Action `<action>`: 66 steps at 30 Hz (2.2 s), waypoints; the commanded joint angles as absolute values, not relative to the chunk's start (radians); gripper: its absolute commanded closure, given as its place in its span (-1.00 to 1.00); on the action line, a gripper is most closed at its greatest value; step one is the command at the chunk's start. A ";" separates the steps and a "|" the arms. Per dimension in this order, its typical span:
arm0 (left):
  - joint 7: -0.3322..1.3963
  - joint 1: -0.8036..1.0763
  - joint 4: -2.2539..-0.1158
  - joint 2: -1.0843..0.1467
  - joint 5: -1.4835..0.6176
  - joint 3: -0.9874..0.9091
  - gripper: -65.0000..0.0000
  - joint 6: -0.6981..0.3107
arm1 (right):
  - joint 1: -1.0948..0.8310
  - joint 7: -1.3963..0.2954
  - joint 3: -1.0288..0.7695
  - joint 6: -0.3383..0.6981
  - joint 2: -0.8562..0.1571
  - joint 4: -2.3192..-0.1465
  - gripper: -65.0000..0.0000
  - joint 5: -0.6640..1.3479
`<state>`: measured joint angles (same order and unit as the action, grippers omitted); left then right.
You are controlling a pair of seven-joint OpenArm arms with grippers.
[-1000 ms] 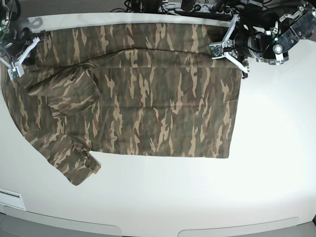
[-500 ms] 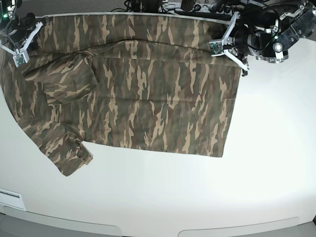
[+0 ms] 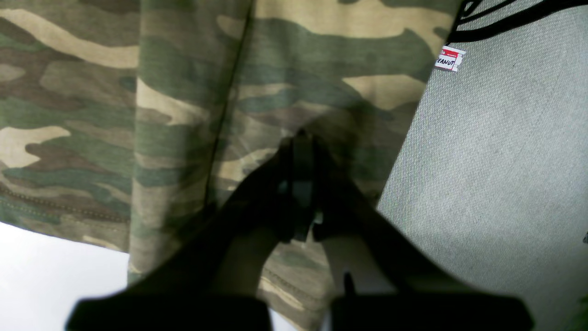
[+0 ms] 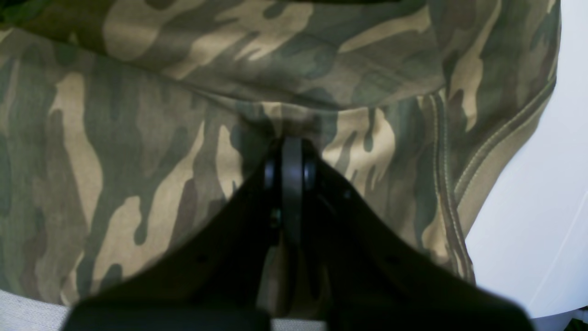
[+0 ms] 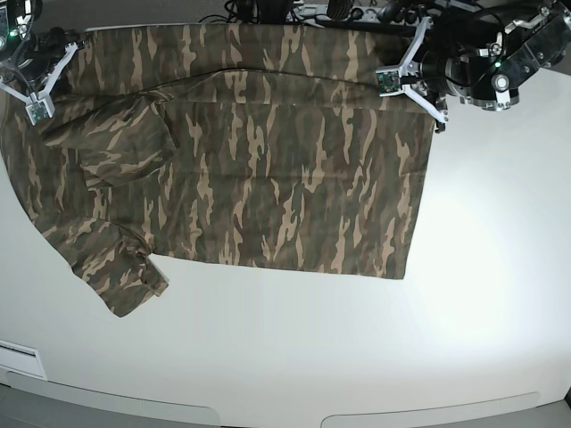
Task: Fold the T-shirt properly
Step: 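Grasp the shirt edges with both grippers and smooth the shirt flat, then release the left gripper and move it down along the shirt's side edge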
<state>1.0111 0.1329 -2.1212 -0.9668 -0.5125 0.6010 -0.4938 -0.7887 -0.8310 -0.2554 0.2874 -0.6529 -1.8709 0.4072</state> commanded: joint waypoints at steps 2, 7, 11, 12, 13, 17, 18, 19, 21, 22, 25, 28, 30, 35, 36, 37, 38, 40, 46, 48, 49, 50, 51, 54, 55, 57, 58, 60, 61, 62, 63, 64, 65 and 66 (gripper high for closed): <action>1.036 0.135 -2.130 -0.984 -0.498 0.601 1.00 -0.500 | -0.816 -0.973 -0.230 0.274 -0.646 -1.846 1.00 0.380; 1.036 0.135 -2.158 -0.984 -0.494 0.601 1.00 -0.500 | -0.817 -0.953 -0.230 0.241 -0.646 -1.892 1.00 0.295; 1.037 0.135 -2.192 -0.984 -0.494 0.601 1.00 -0.500 | -0.817 -0.953 -0.230 0.219 -0.646 -1.950 1.00 0.279; 1.037 0.135 -2.200 -0.984 -0.494 0.601 1.00 -0.500 | -0.817 -0.952 -0.230 0.214 -0.646 -1.963 1.00 0.280; 1.037 0.135 -2.209 -0.984 -0.492 0.601 1.00 -0.500 | -0.817 -0.953 -0.230 0.207 -0.646 -1.974 1.00 0.279; 1.036 0.135 -2.239 -0.984 -0.410 0.601 1.00 -0.500 | -0.816 -0.953 -0.230 0.198 -0.646 -2.015 1.00 0.277; 1.034 0.135 -2.241 -0.984 -0.385 0.601 1.00 -0.500 | -0.816 -0.952 -0.230 0.197 -0.646 -2.024 1.00 0.265; 1.028 0.135 -2.241 -0.984 -0.366 0.601 1.00 -0.500 | -0.817 -0.948 -0.230 0.195 -0.646 -2.034 1.00 0.250; 1.025 0.135 -2.241 -0.984 -0.363 0.601 1.00 -0.496 | -0.817 -0.933 -0.230 0.170 -0.646 -2.051 1.00 0.207; 1.025 0.135 -2.243 -0.984 -0.363 0.601 1.00 -0.484 | -0.817 -0.928 -0.230 0.158 -0.646 -2.058 1.00 0.191; 1.014 0.135 -2.261 -0.984 -0.315 0.601 1.00 -0.382 | -0.817 -0.922 -0.230 0.113 -0.646 -2.082 1.00 0.139; 0.961 0.135 -2.283 -0.984 -0.203 0.600 1.00 -0.272 | -0.816 -0.903 -0.230 0.058 -0.646 -2.101 1.00 0.076; 0.929 0.135 -2.294 -0.984 -0.128 0.600 1.00 -0.206 | -0.816 -0.897 -0.230 0.024 -0.646 -2.111 1.00 0.025; 0.834 0.132 -2.295 -0.983 -0.041 0.567 1.00 -0.049 | -0.816 -0.871 -0.230 -0.078 -0.646 -2.116 1.00 -0.101; 0.813 0.132 -2.289 -0.980 -0.041 0.545 1.00 -0.020 | -0.814 -0.870 -0.230 -0.095 -0.646 -2.116 1.00 -0.115; 0.800 0.132 -2.280 -0.972 -0.034 0.512 1.00 0.011 | -0.812 -0.870 -0.230 -0.106 -0.646 -2.116 1.00 -0.126; 0.791 0.130 -2.268 -0.960 -0.022 0.471 1.00 0.043 | -0.811 -0.871 -0.230 -0.112 -0.646 -2.116 1.00 -0.137; 0.785 0.107 -2.236 -0.929 -0.026 0.368 1.00 0.086 | -0.808 -0.870 -0.230 -0.115 -0.646 -2.116 1.00 -0.136; 0.713 -0.035 -1.953 -0.776 -0.277 0.027 1.00 0.041 | -0.800 -0.871 -0.230 -0.112 -0.646 -2.116 1.00 -0.135; 0.700 -0.102 -1.803 -0.722 -0.395 -0.044 1.00 -0.038 | -0.800 -0.871 -0.230 -0.112 -0.646 -2.116 1.00 -0.135; 0.698 -0.143 -1.713 -0.691 -0.462 -0.073 1.00 -0.081 | -0.799 -0.870 -0.230 -0.112 -0.646 -2.116 1.00 -0.135; 0.698 -0.181 -1.626 -0.665 -0.528 -0.094 1.00 -0.120 | -0.797 -0.867 -0.230 -0.112 -0.646 -2.116 1.00 -0.134; 0.700 -0.219 -1.538 -0.642 -0.595 -0.109 1.00 -0.159 | -0.797 -0.864 -0.230 -0.112 -0.646 -2.116 1.00 -0.135; 0.700 -0.306 -1.316 -0.597 -0.736 -0.119 1.00 -0.256 | -0.797 -0.863 -0.230 -0.112 -0.646 -2.116 1.00 -0.134; 0.706 -0.331 -1.253 -0.585 -0.771 -0.119 1.00 -0.286 | -0.797 -0.864 -0.230 -0.112 -0.646 -2.116 1.00 -0.134; 0.746 -0.378 -1.147 -0.564 -0.827 -0.118 0.63 -0.336 | -0.797 -0.864 -0.230 -0.112 -0.646 -2.116 1.00 -0.134; 0.773 -0.398 -1.106 -0.554 -0.851 -0.118 0.33 -0.366 | -0.797 -0.864 -0.230 -0.112 -0.646 -2.116 1.00 -0.134; 0.832 -0.431 -1.053 -0.530 -0.894 -0.118 -0.08 -0.418 | -0.797 -0.863 -0.230 -0.112 -0.646 -2.116 1.00 -0.134; 0.868 -0.445 -1.038 -0.516 -0.908 -0.118 -0.11 -0.429 | -0.797 -0.863 -0.230 -0.112 -0.646 -2.116 1.00 -0.134; 0.901 -0.456 -1.028 -0.503 -0.914 -0.117 -0.11 -0.432 | -0.797 -0.863 -0.230 -0.112 -0.646 -2.116 1.00 -0.131; 0.924 -0.466 -1.021 -0.493 -0.918 -0.110 -0.11 -0.434 | -0.797 -0.863 -0.230 -0.112 -0.646 -2.116 1.00 -0.131; 0.926 -0.474 -1.015 -0.484 -0.917 -0.095 -0.11 -0.434 | -0.797 -0.863 -0.230 -0.112 -0.646 -2.116 1.00 -0.131; 0.920 -0.480 -1.008 -0.479 -0.917 -0.075 -0.11 -0.434 | -0.797 -0.863 -0.230 -0.112 -0.646 -2.116 1.00 -0.131; 0.917 -0.484 -1.005 -0.475 -0.916 -0.051 -0.11 -0.434 | -0.797 -0.863 -0.230 -0.112 -0.646 -2.116 1.00 -0.131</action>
